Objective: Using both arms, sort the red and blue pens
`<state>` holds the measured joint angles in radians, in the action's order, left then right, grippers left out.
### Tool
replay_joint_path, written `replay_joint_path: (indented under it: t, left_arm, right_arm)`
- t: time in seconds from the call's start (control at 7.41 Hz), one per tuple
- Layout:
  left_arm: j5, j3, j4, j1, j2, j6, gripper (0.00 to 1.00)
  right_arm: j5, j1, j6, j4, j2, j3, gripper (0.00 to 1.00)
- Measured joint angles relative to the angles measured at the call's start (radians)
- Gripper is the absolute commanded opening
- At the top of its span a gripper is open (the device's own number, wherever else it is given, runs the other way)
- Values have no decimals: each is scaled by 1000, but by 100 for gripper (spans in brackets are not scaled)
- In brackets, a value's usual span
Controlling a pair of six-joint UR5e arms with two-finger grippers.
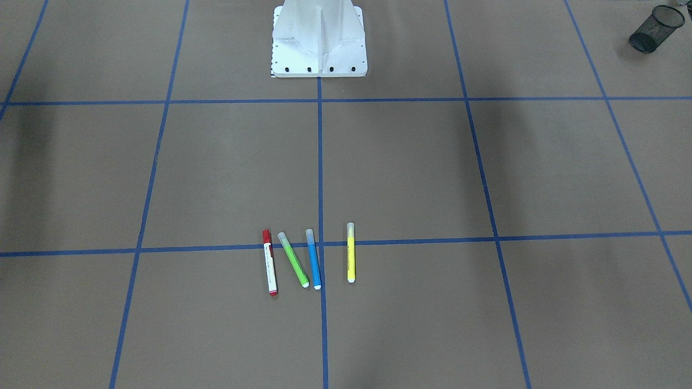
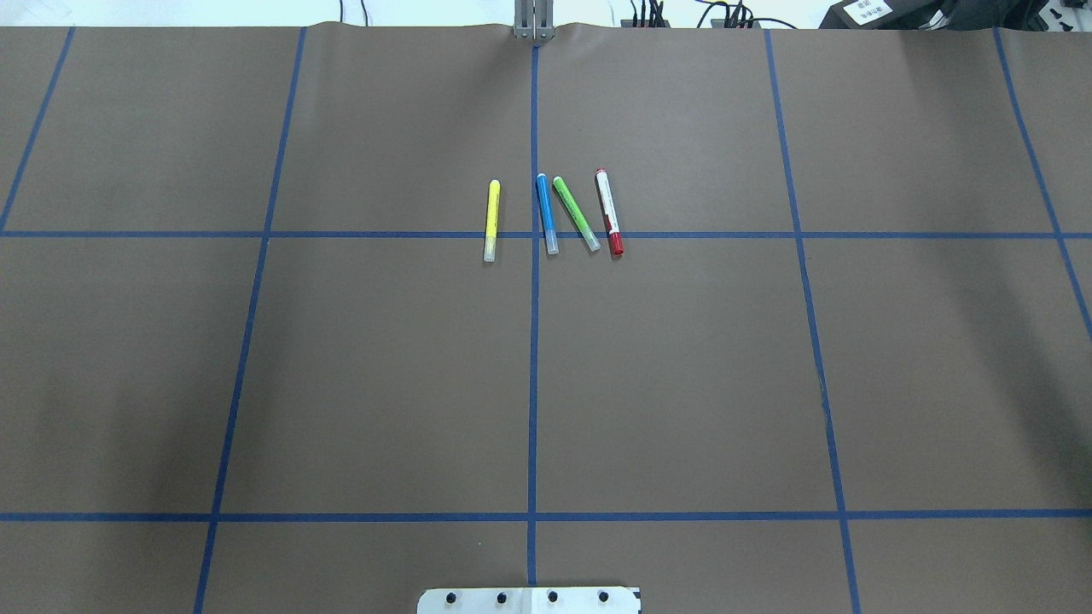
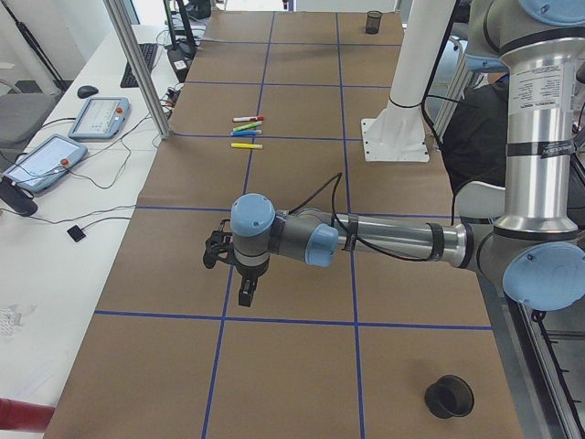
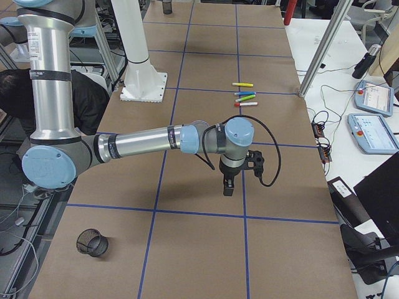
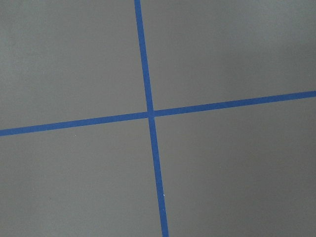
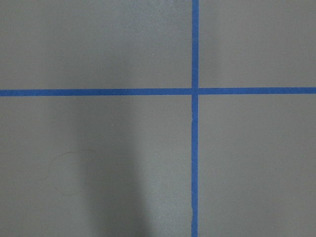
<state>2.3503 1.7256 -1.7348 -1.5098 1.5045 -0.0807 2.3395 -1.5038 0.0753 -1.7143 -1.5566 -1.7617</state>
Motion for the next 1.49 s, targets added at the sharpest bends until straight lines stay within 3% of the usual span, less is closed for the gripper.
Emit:
replay_joint_path:
  t: [0.68, 1.08, 1.49]
  left_arm:
    - [-20, 1, 22, 33, 124, -3, 100]
    - [-83, -12, 123, 126, 216, -4, 100]
    - [-88, -14, 133, 143, 233, -6, 100]
  right_arm:
    - [-10, 45, 63, 54, 125, 10, 100]
    - [-5, 133, 222, 185, 167, 21, 100]
    - [-6, 287, 361, 171, 410, 124, 96]
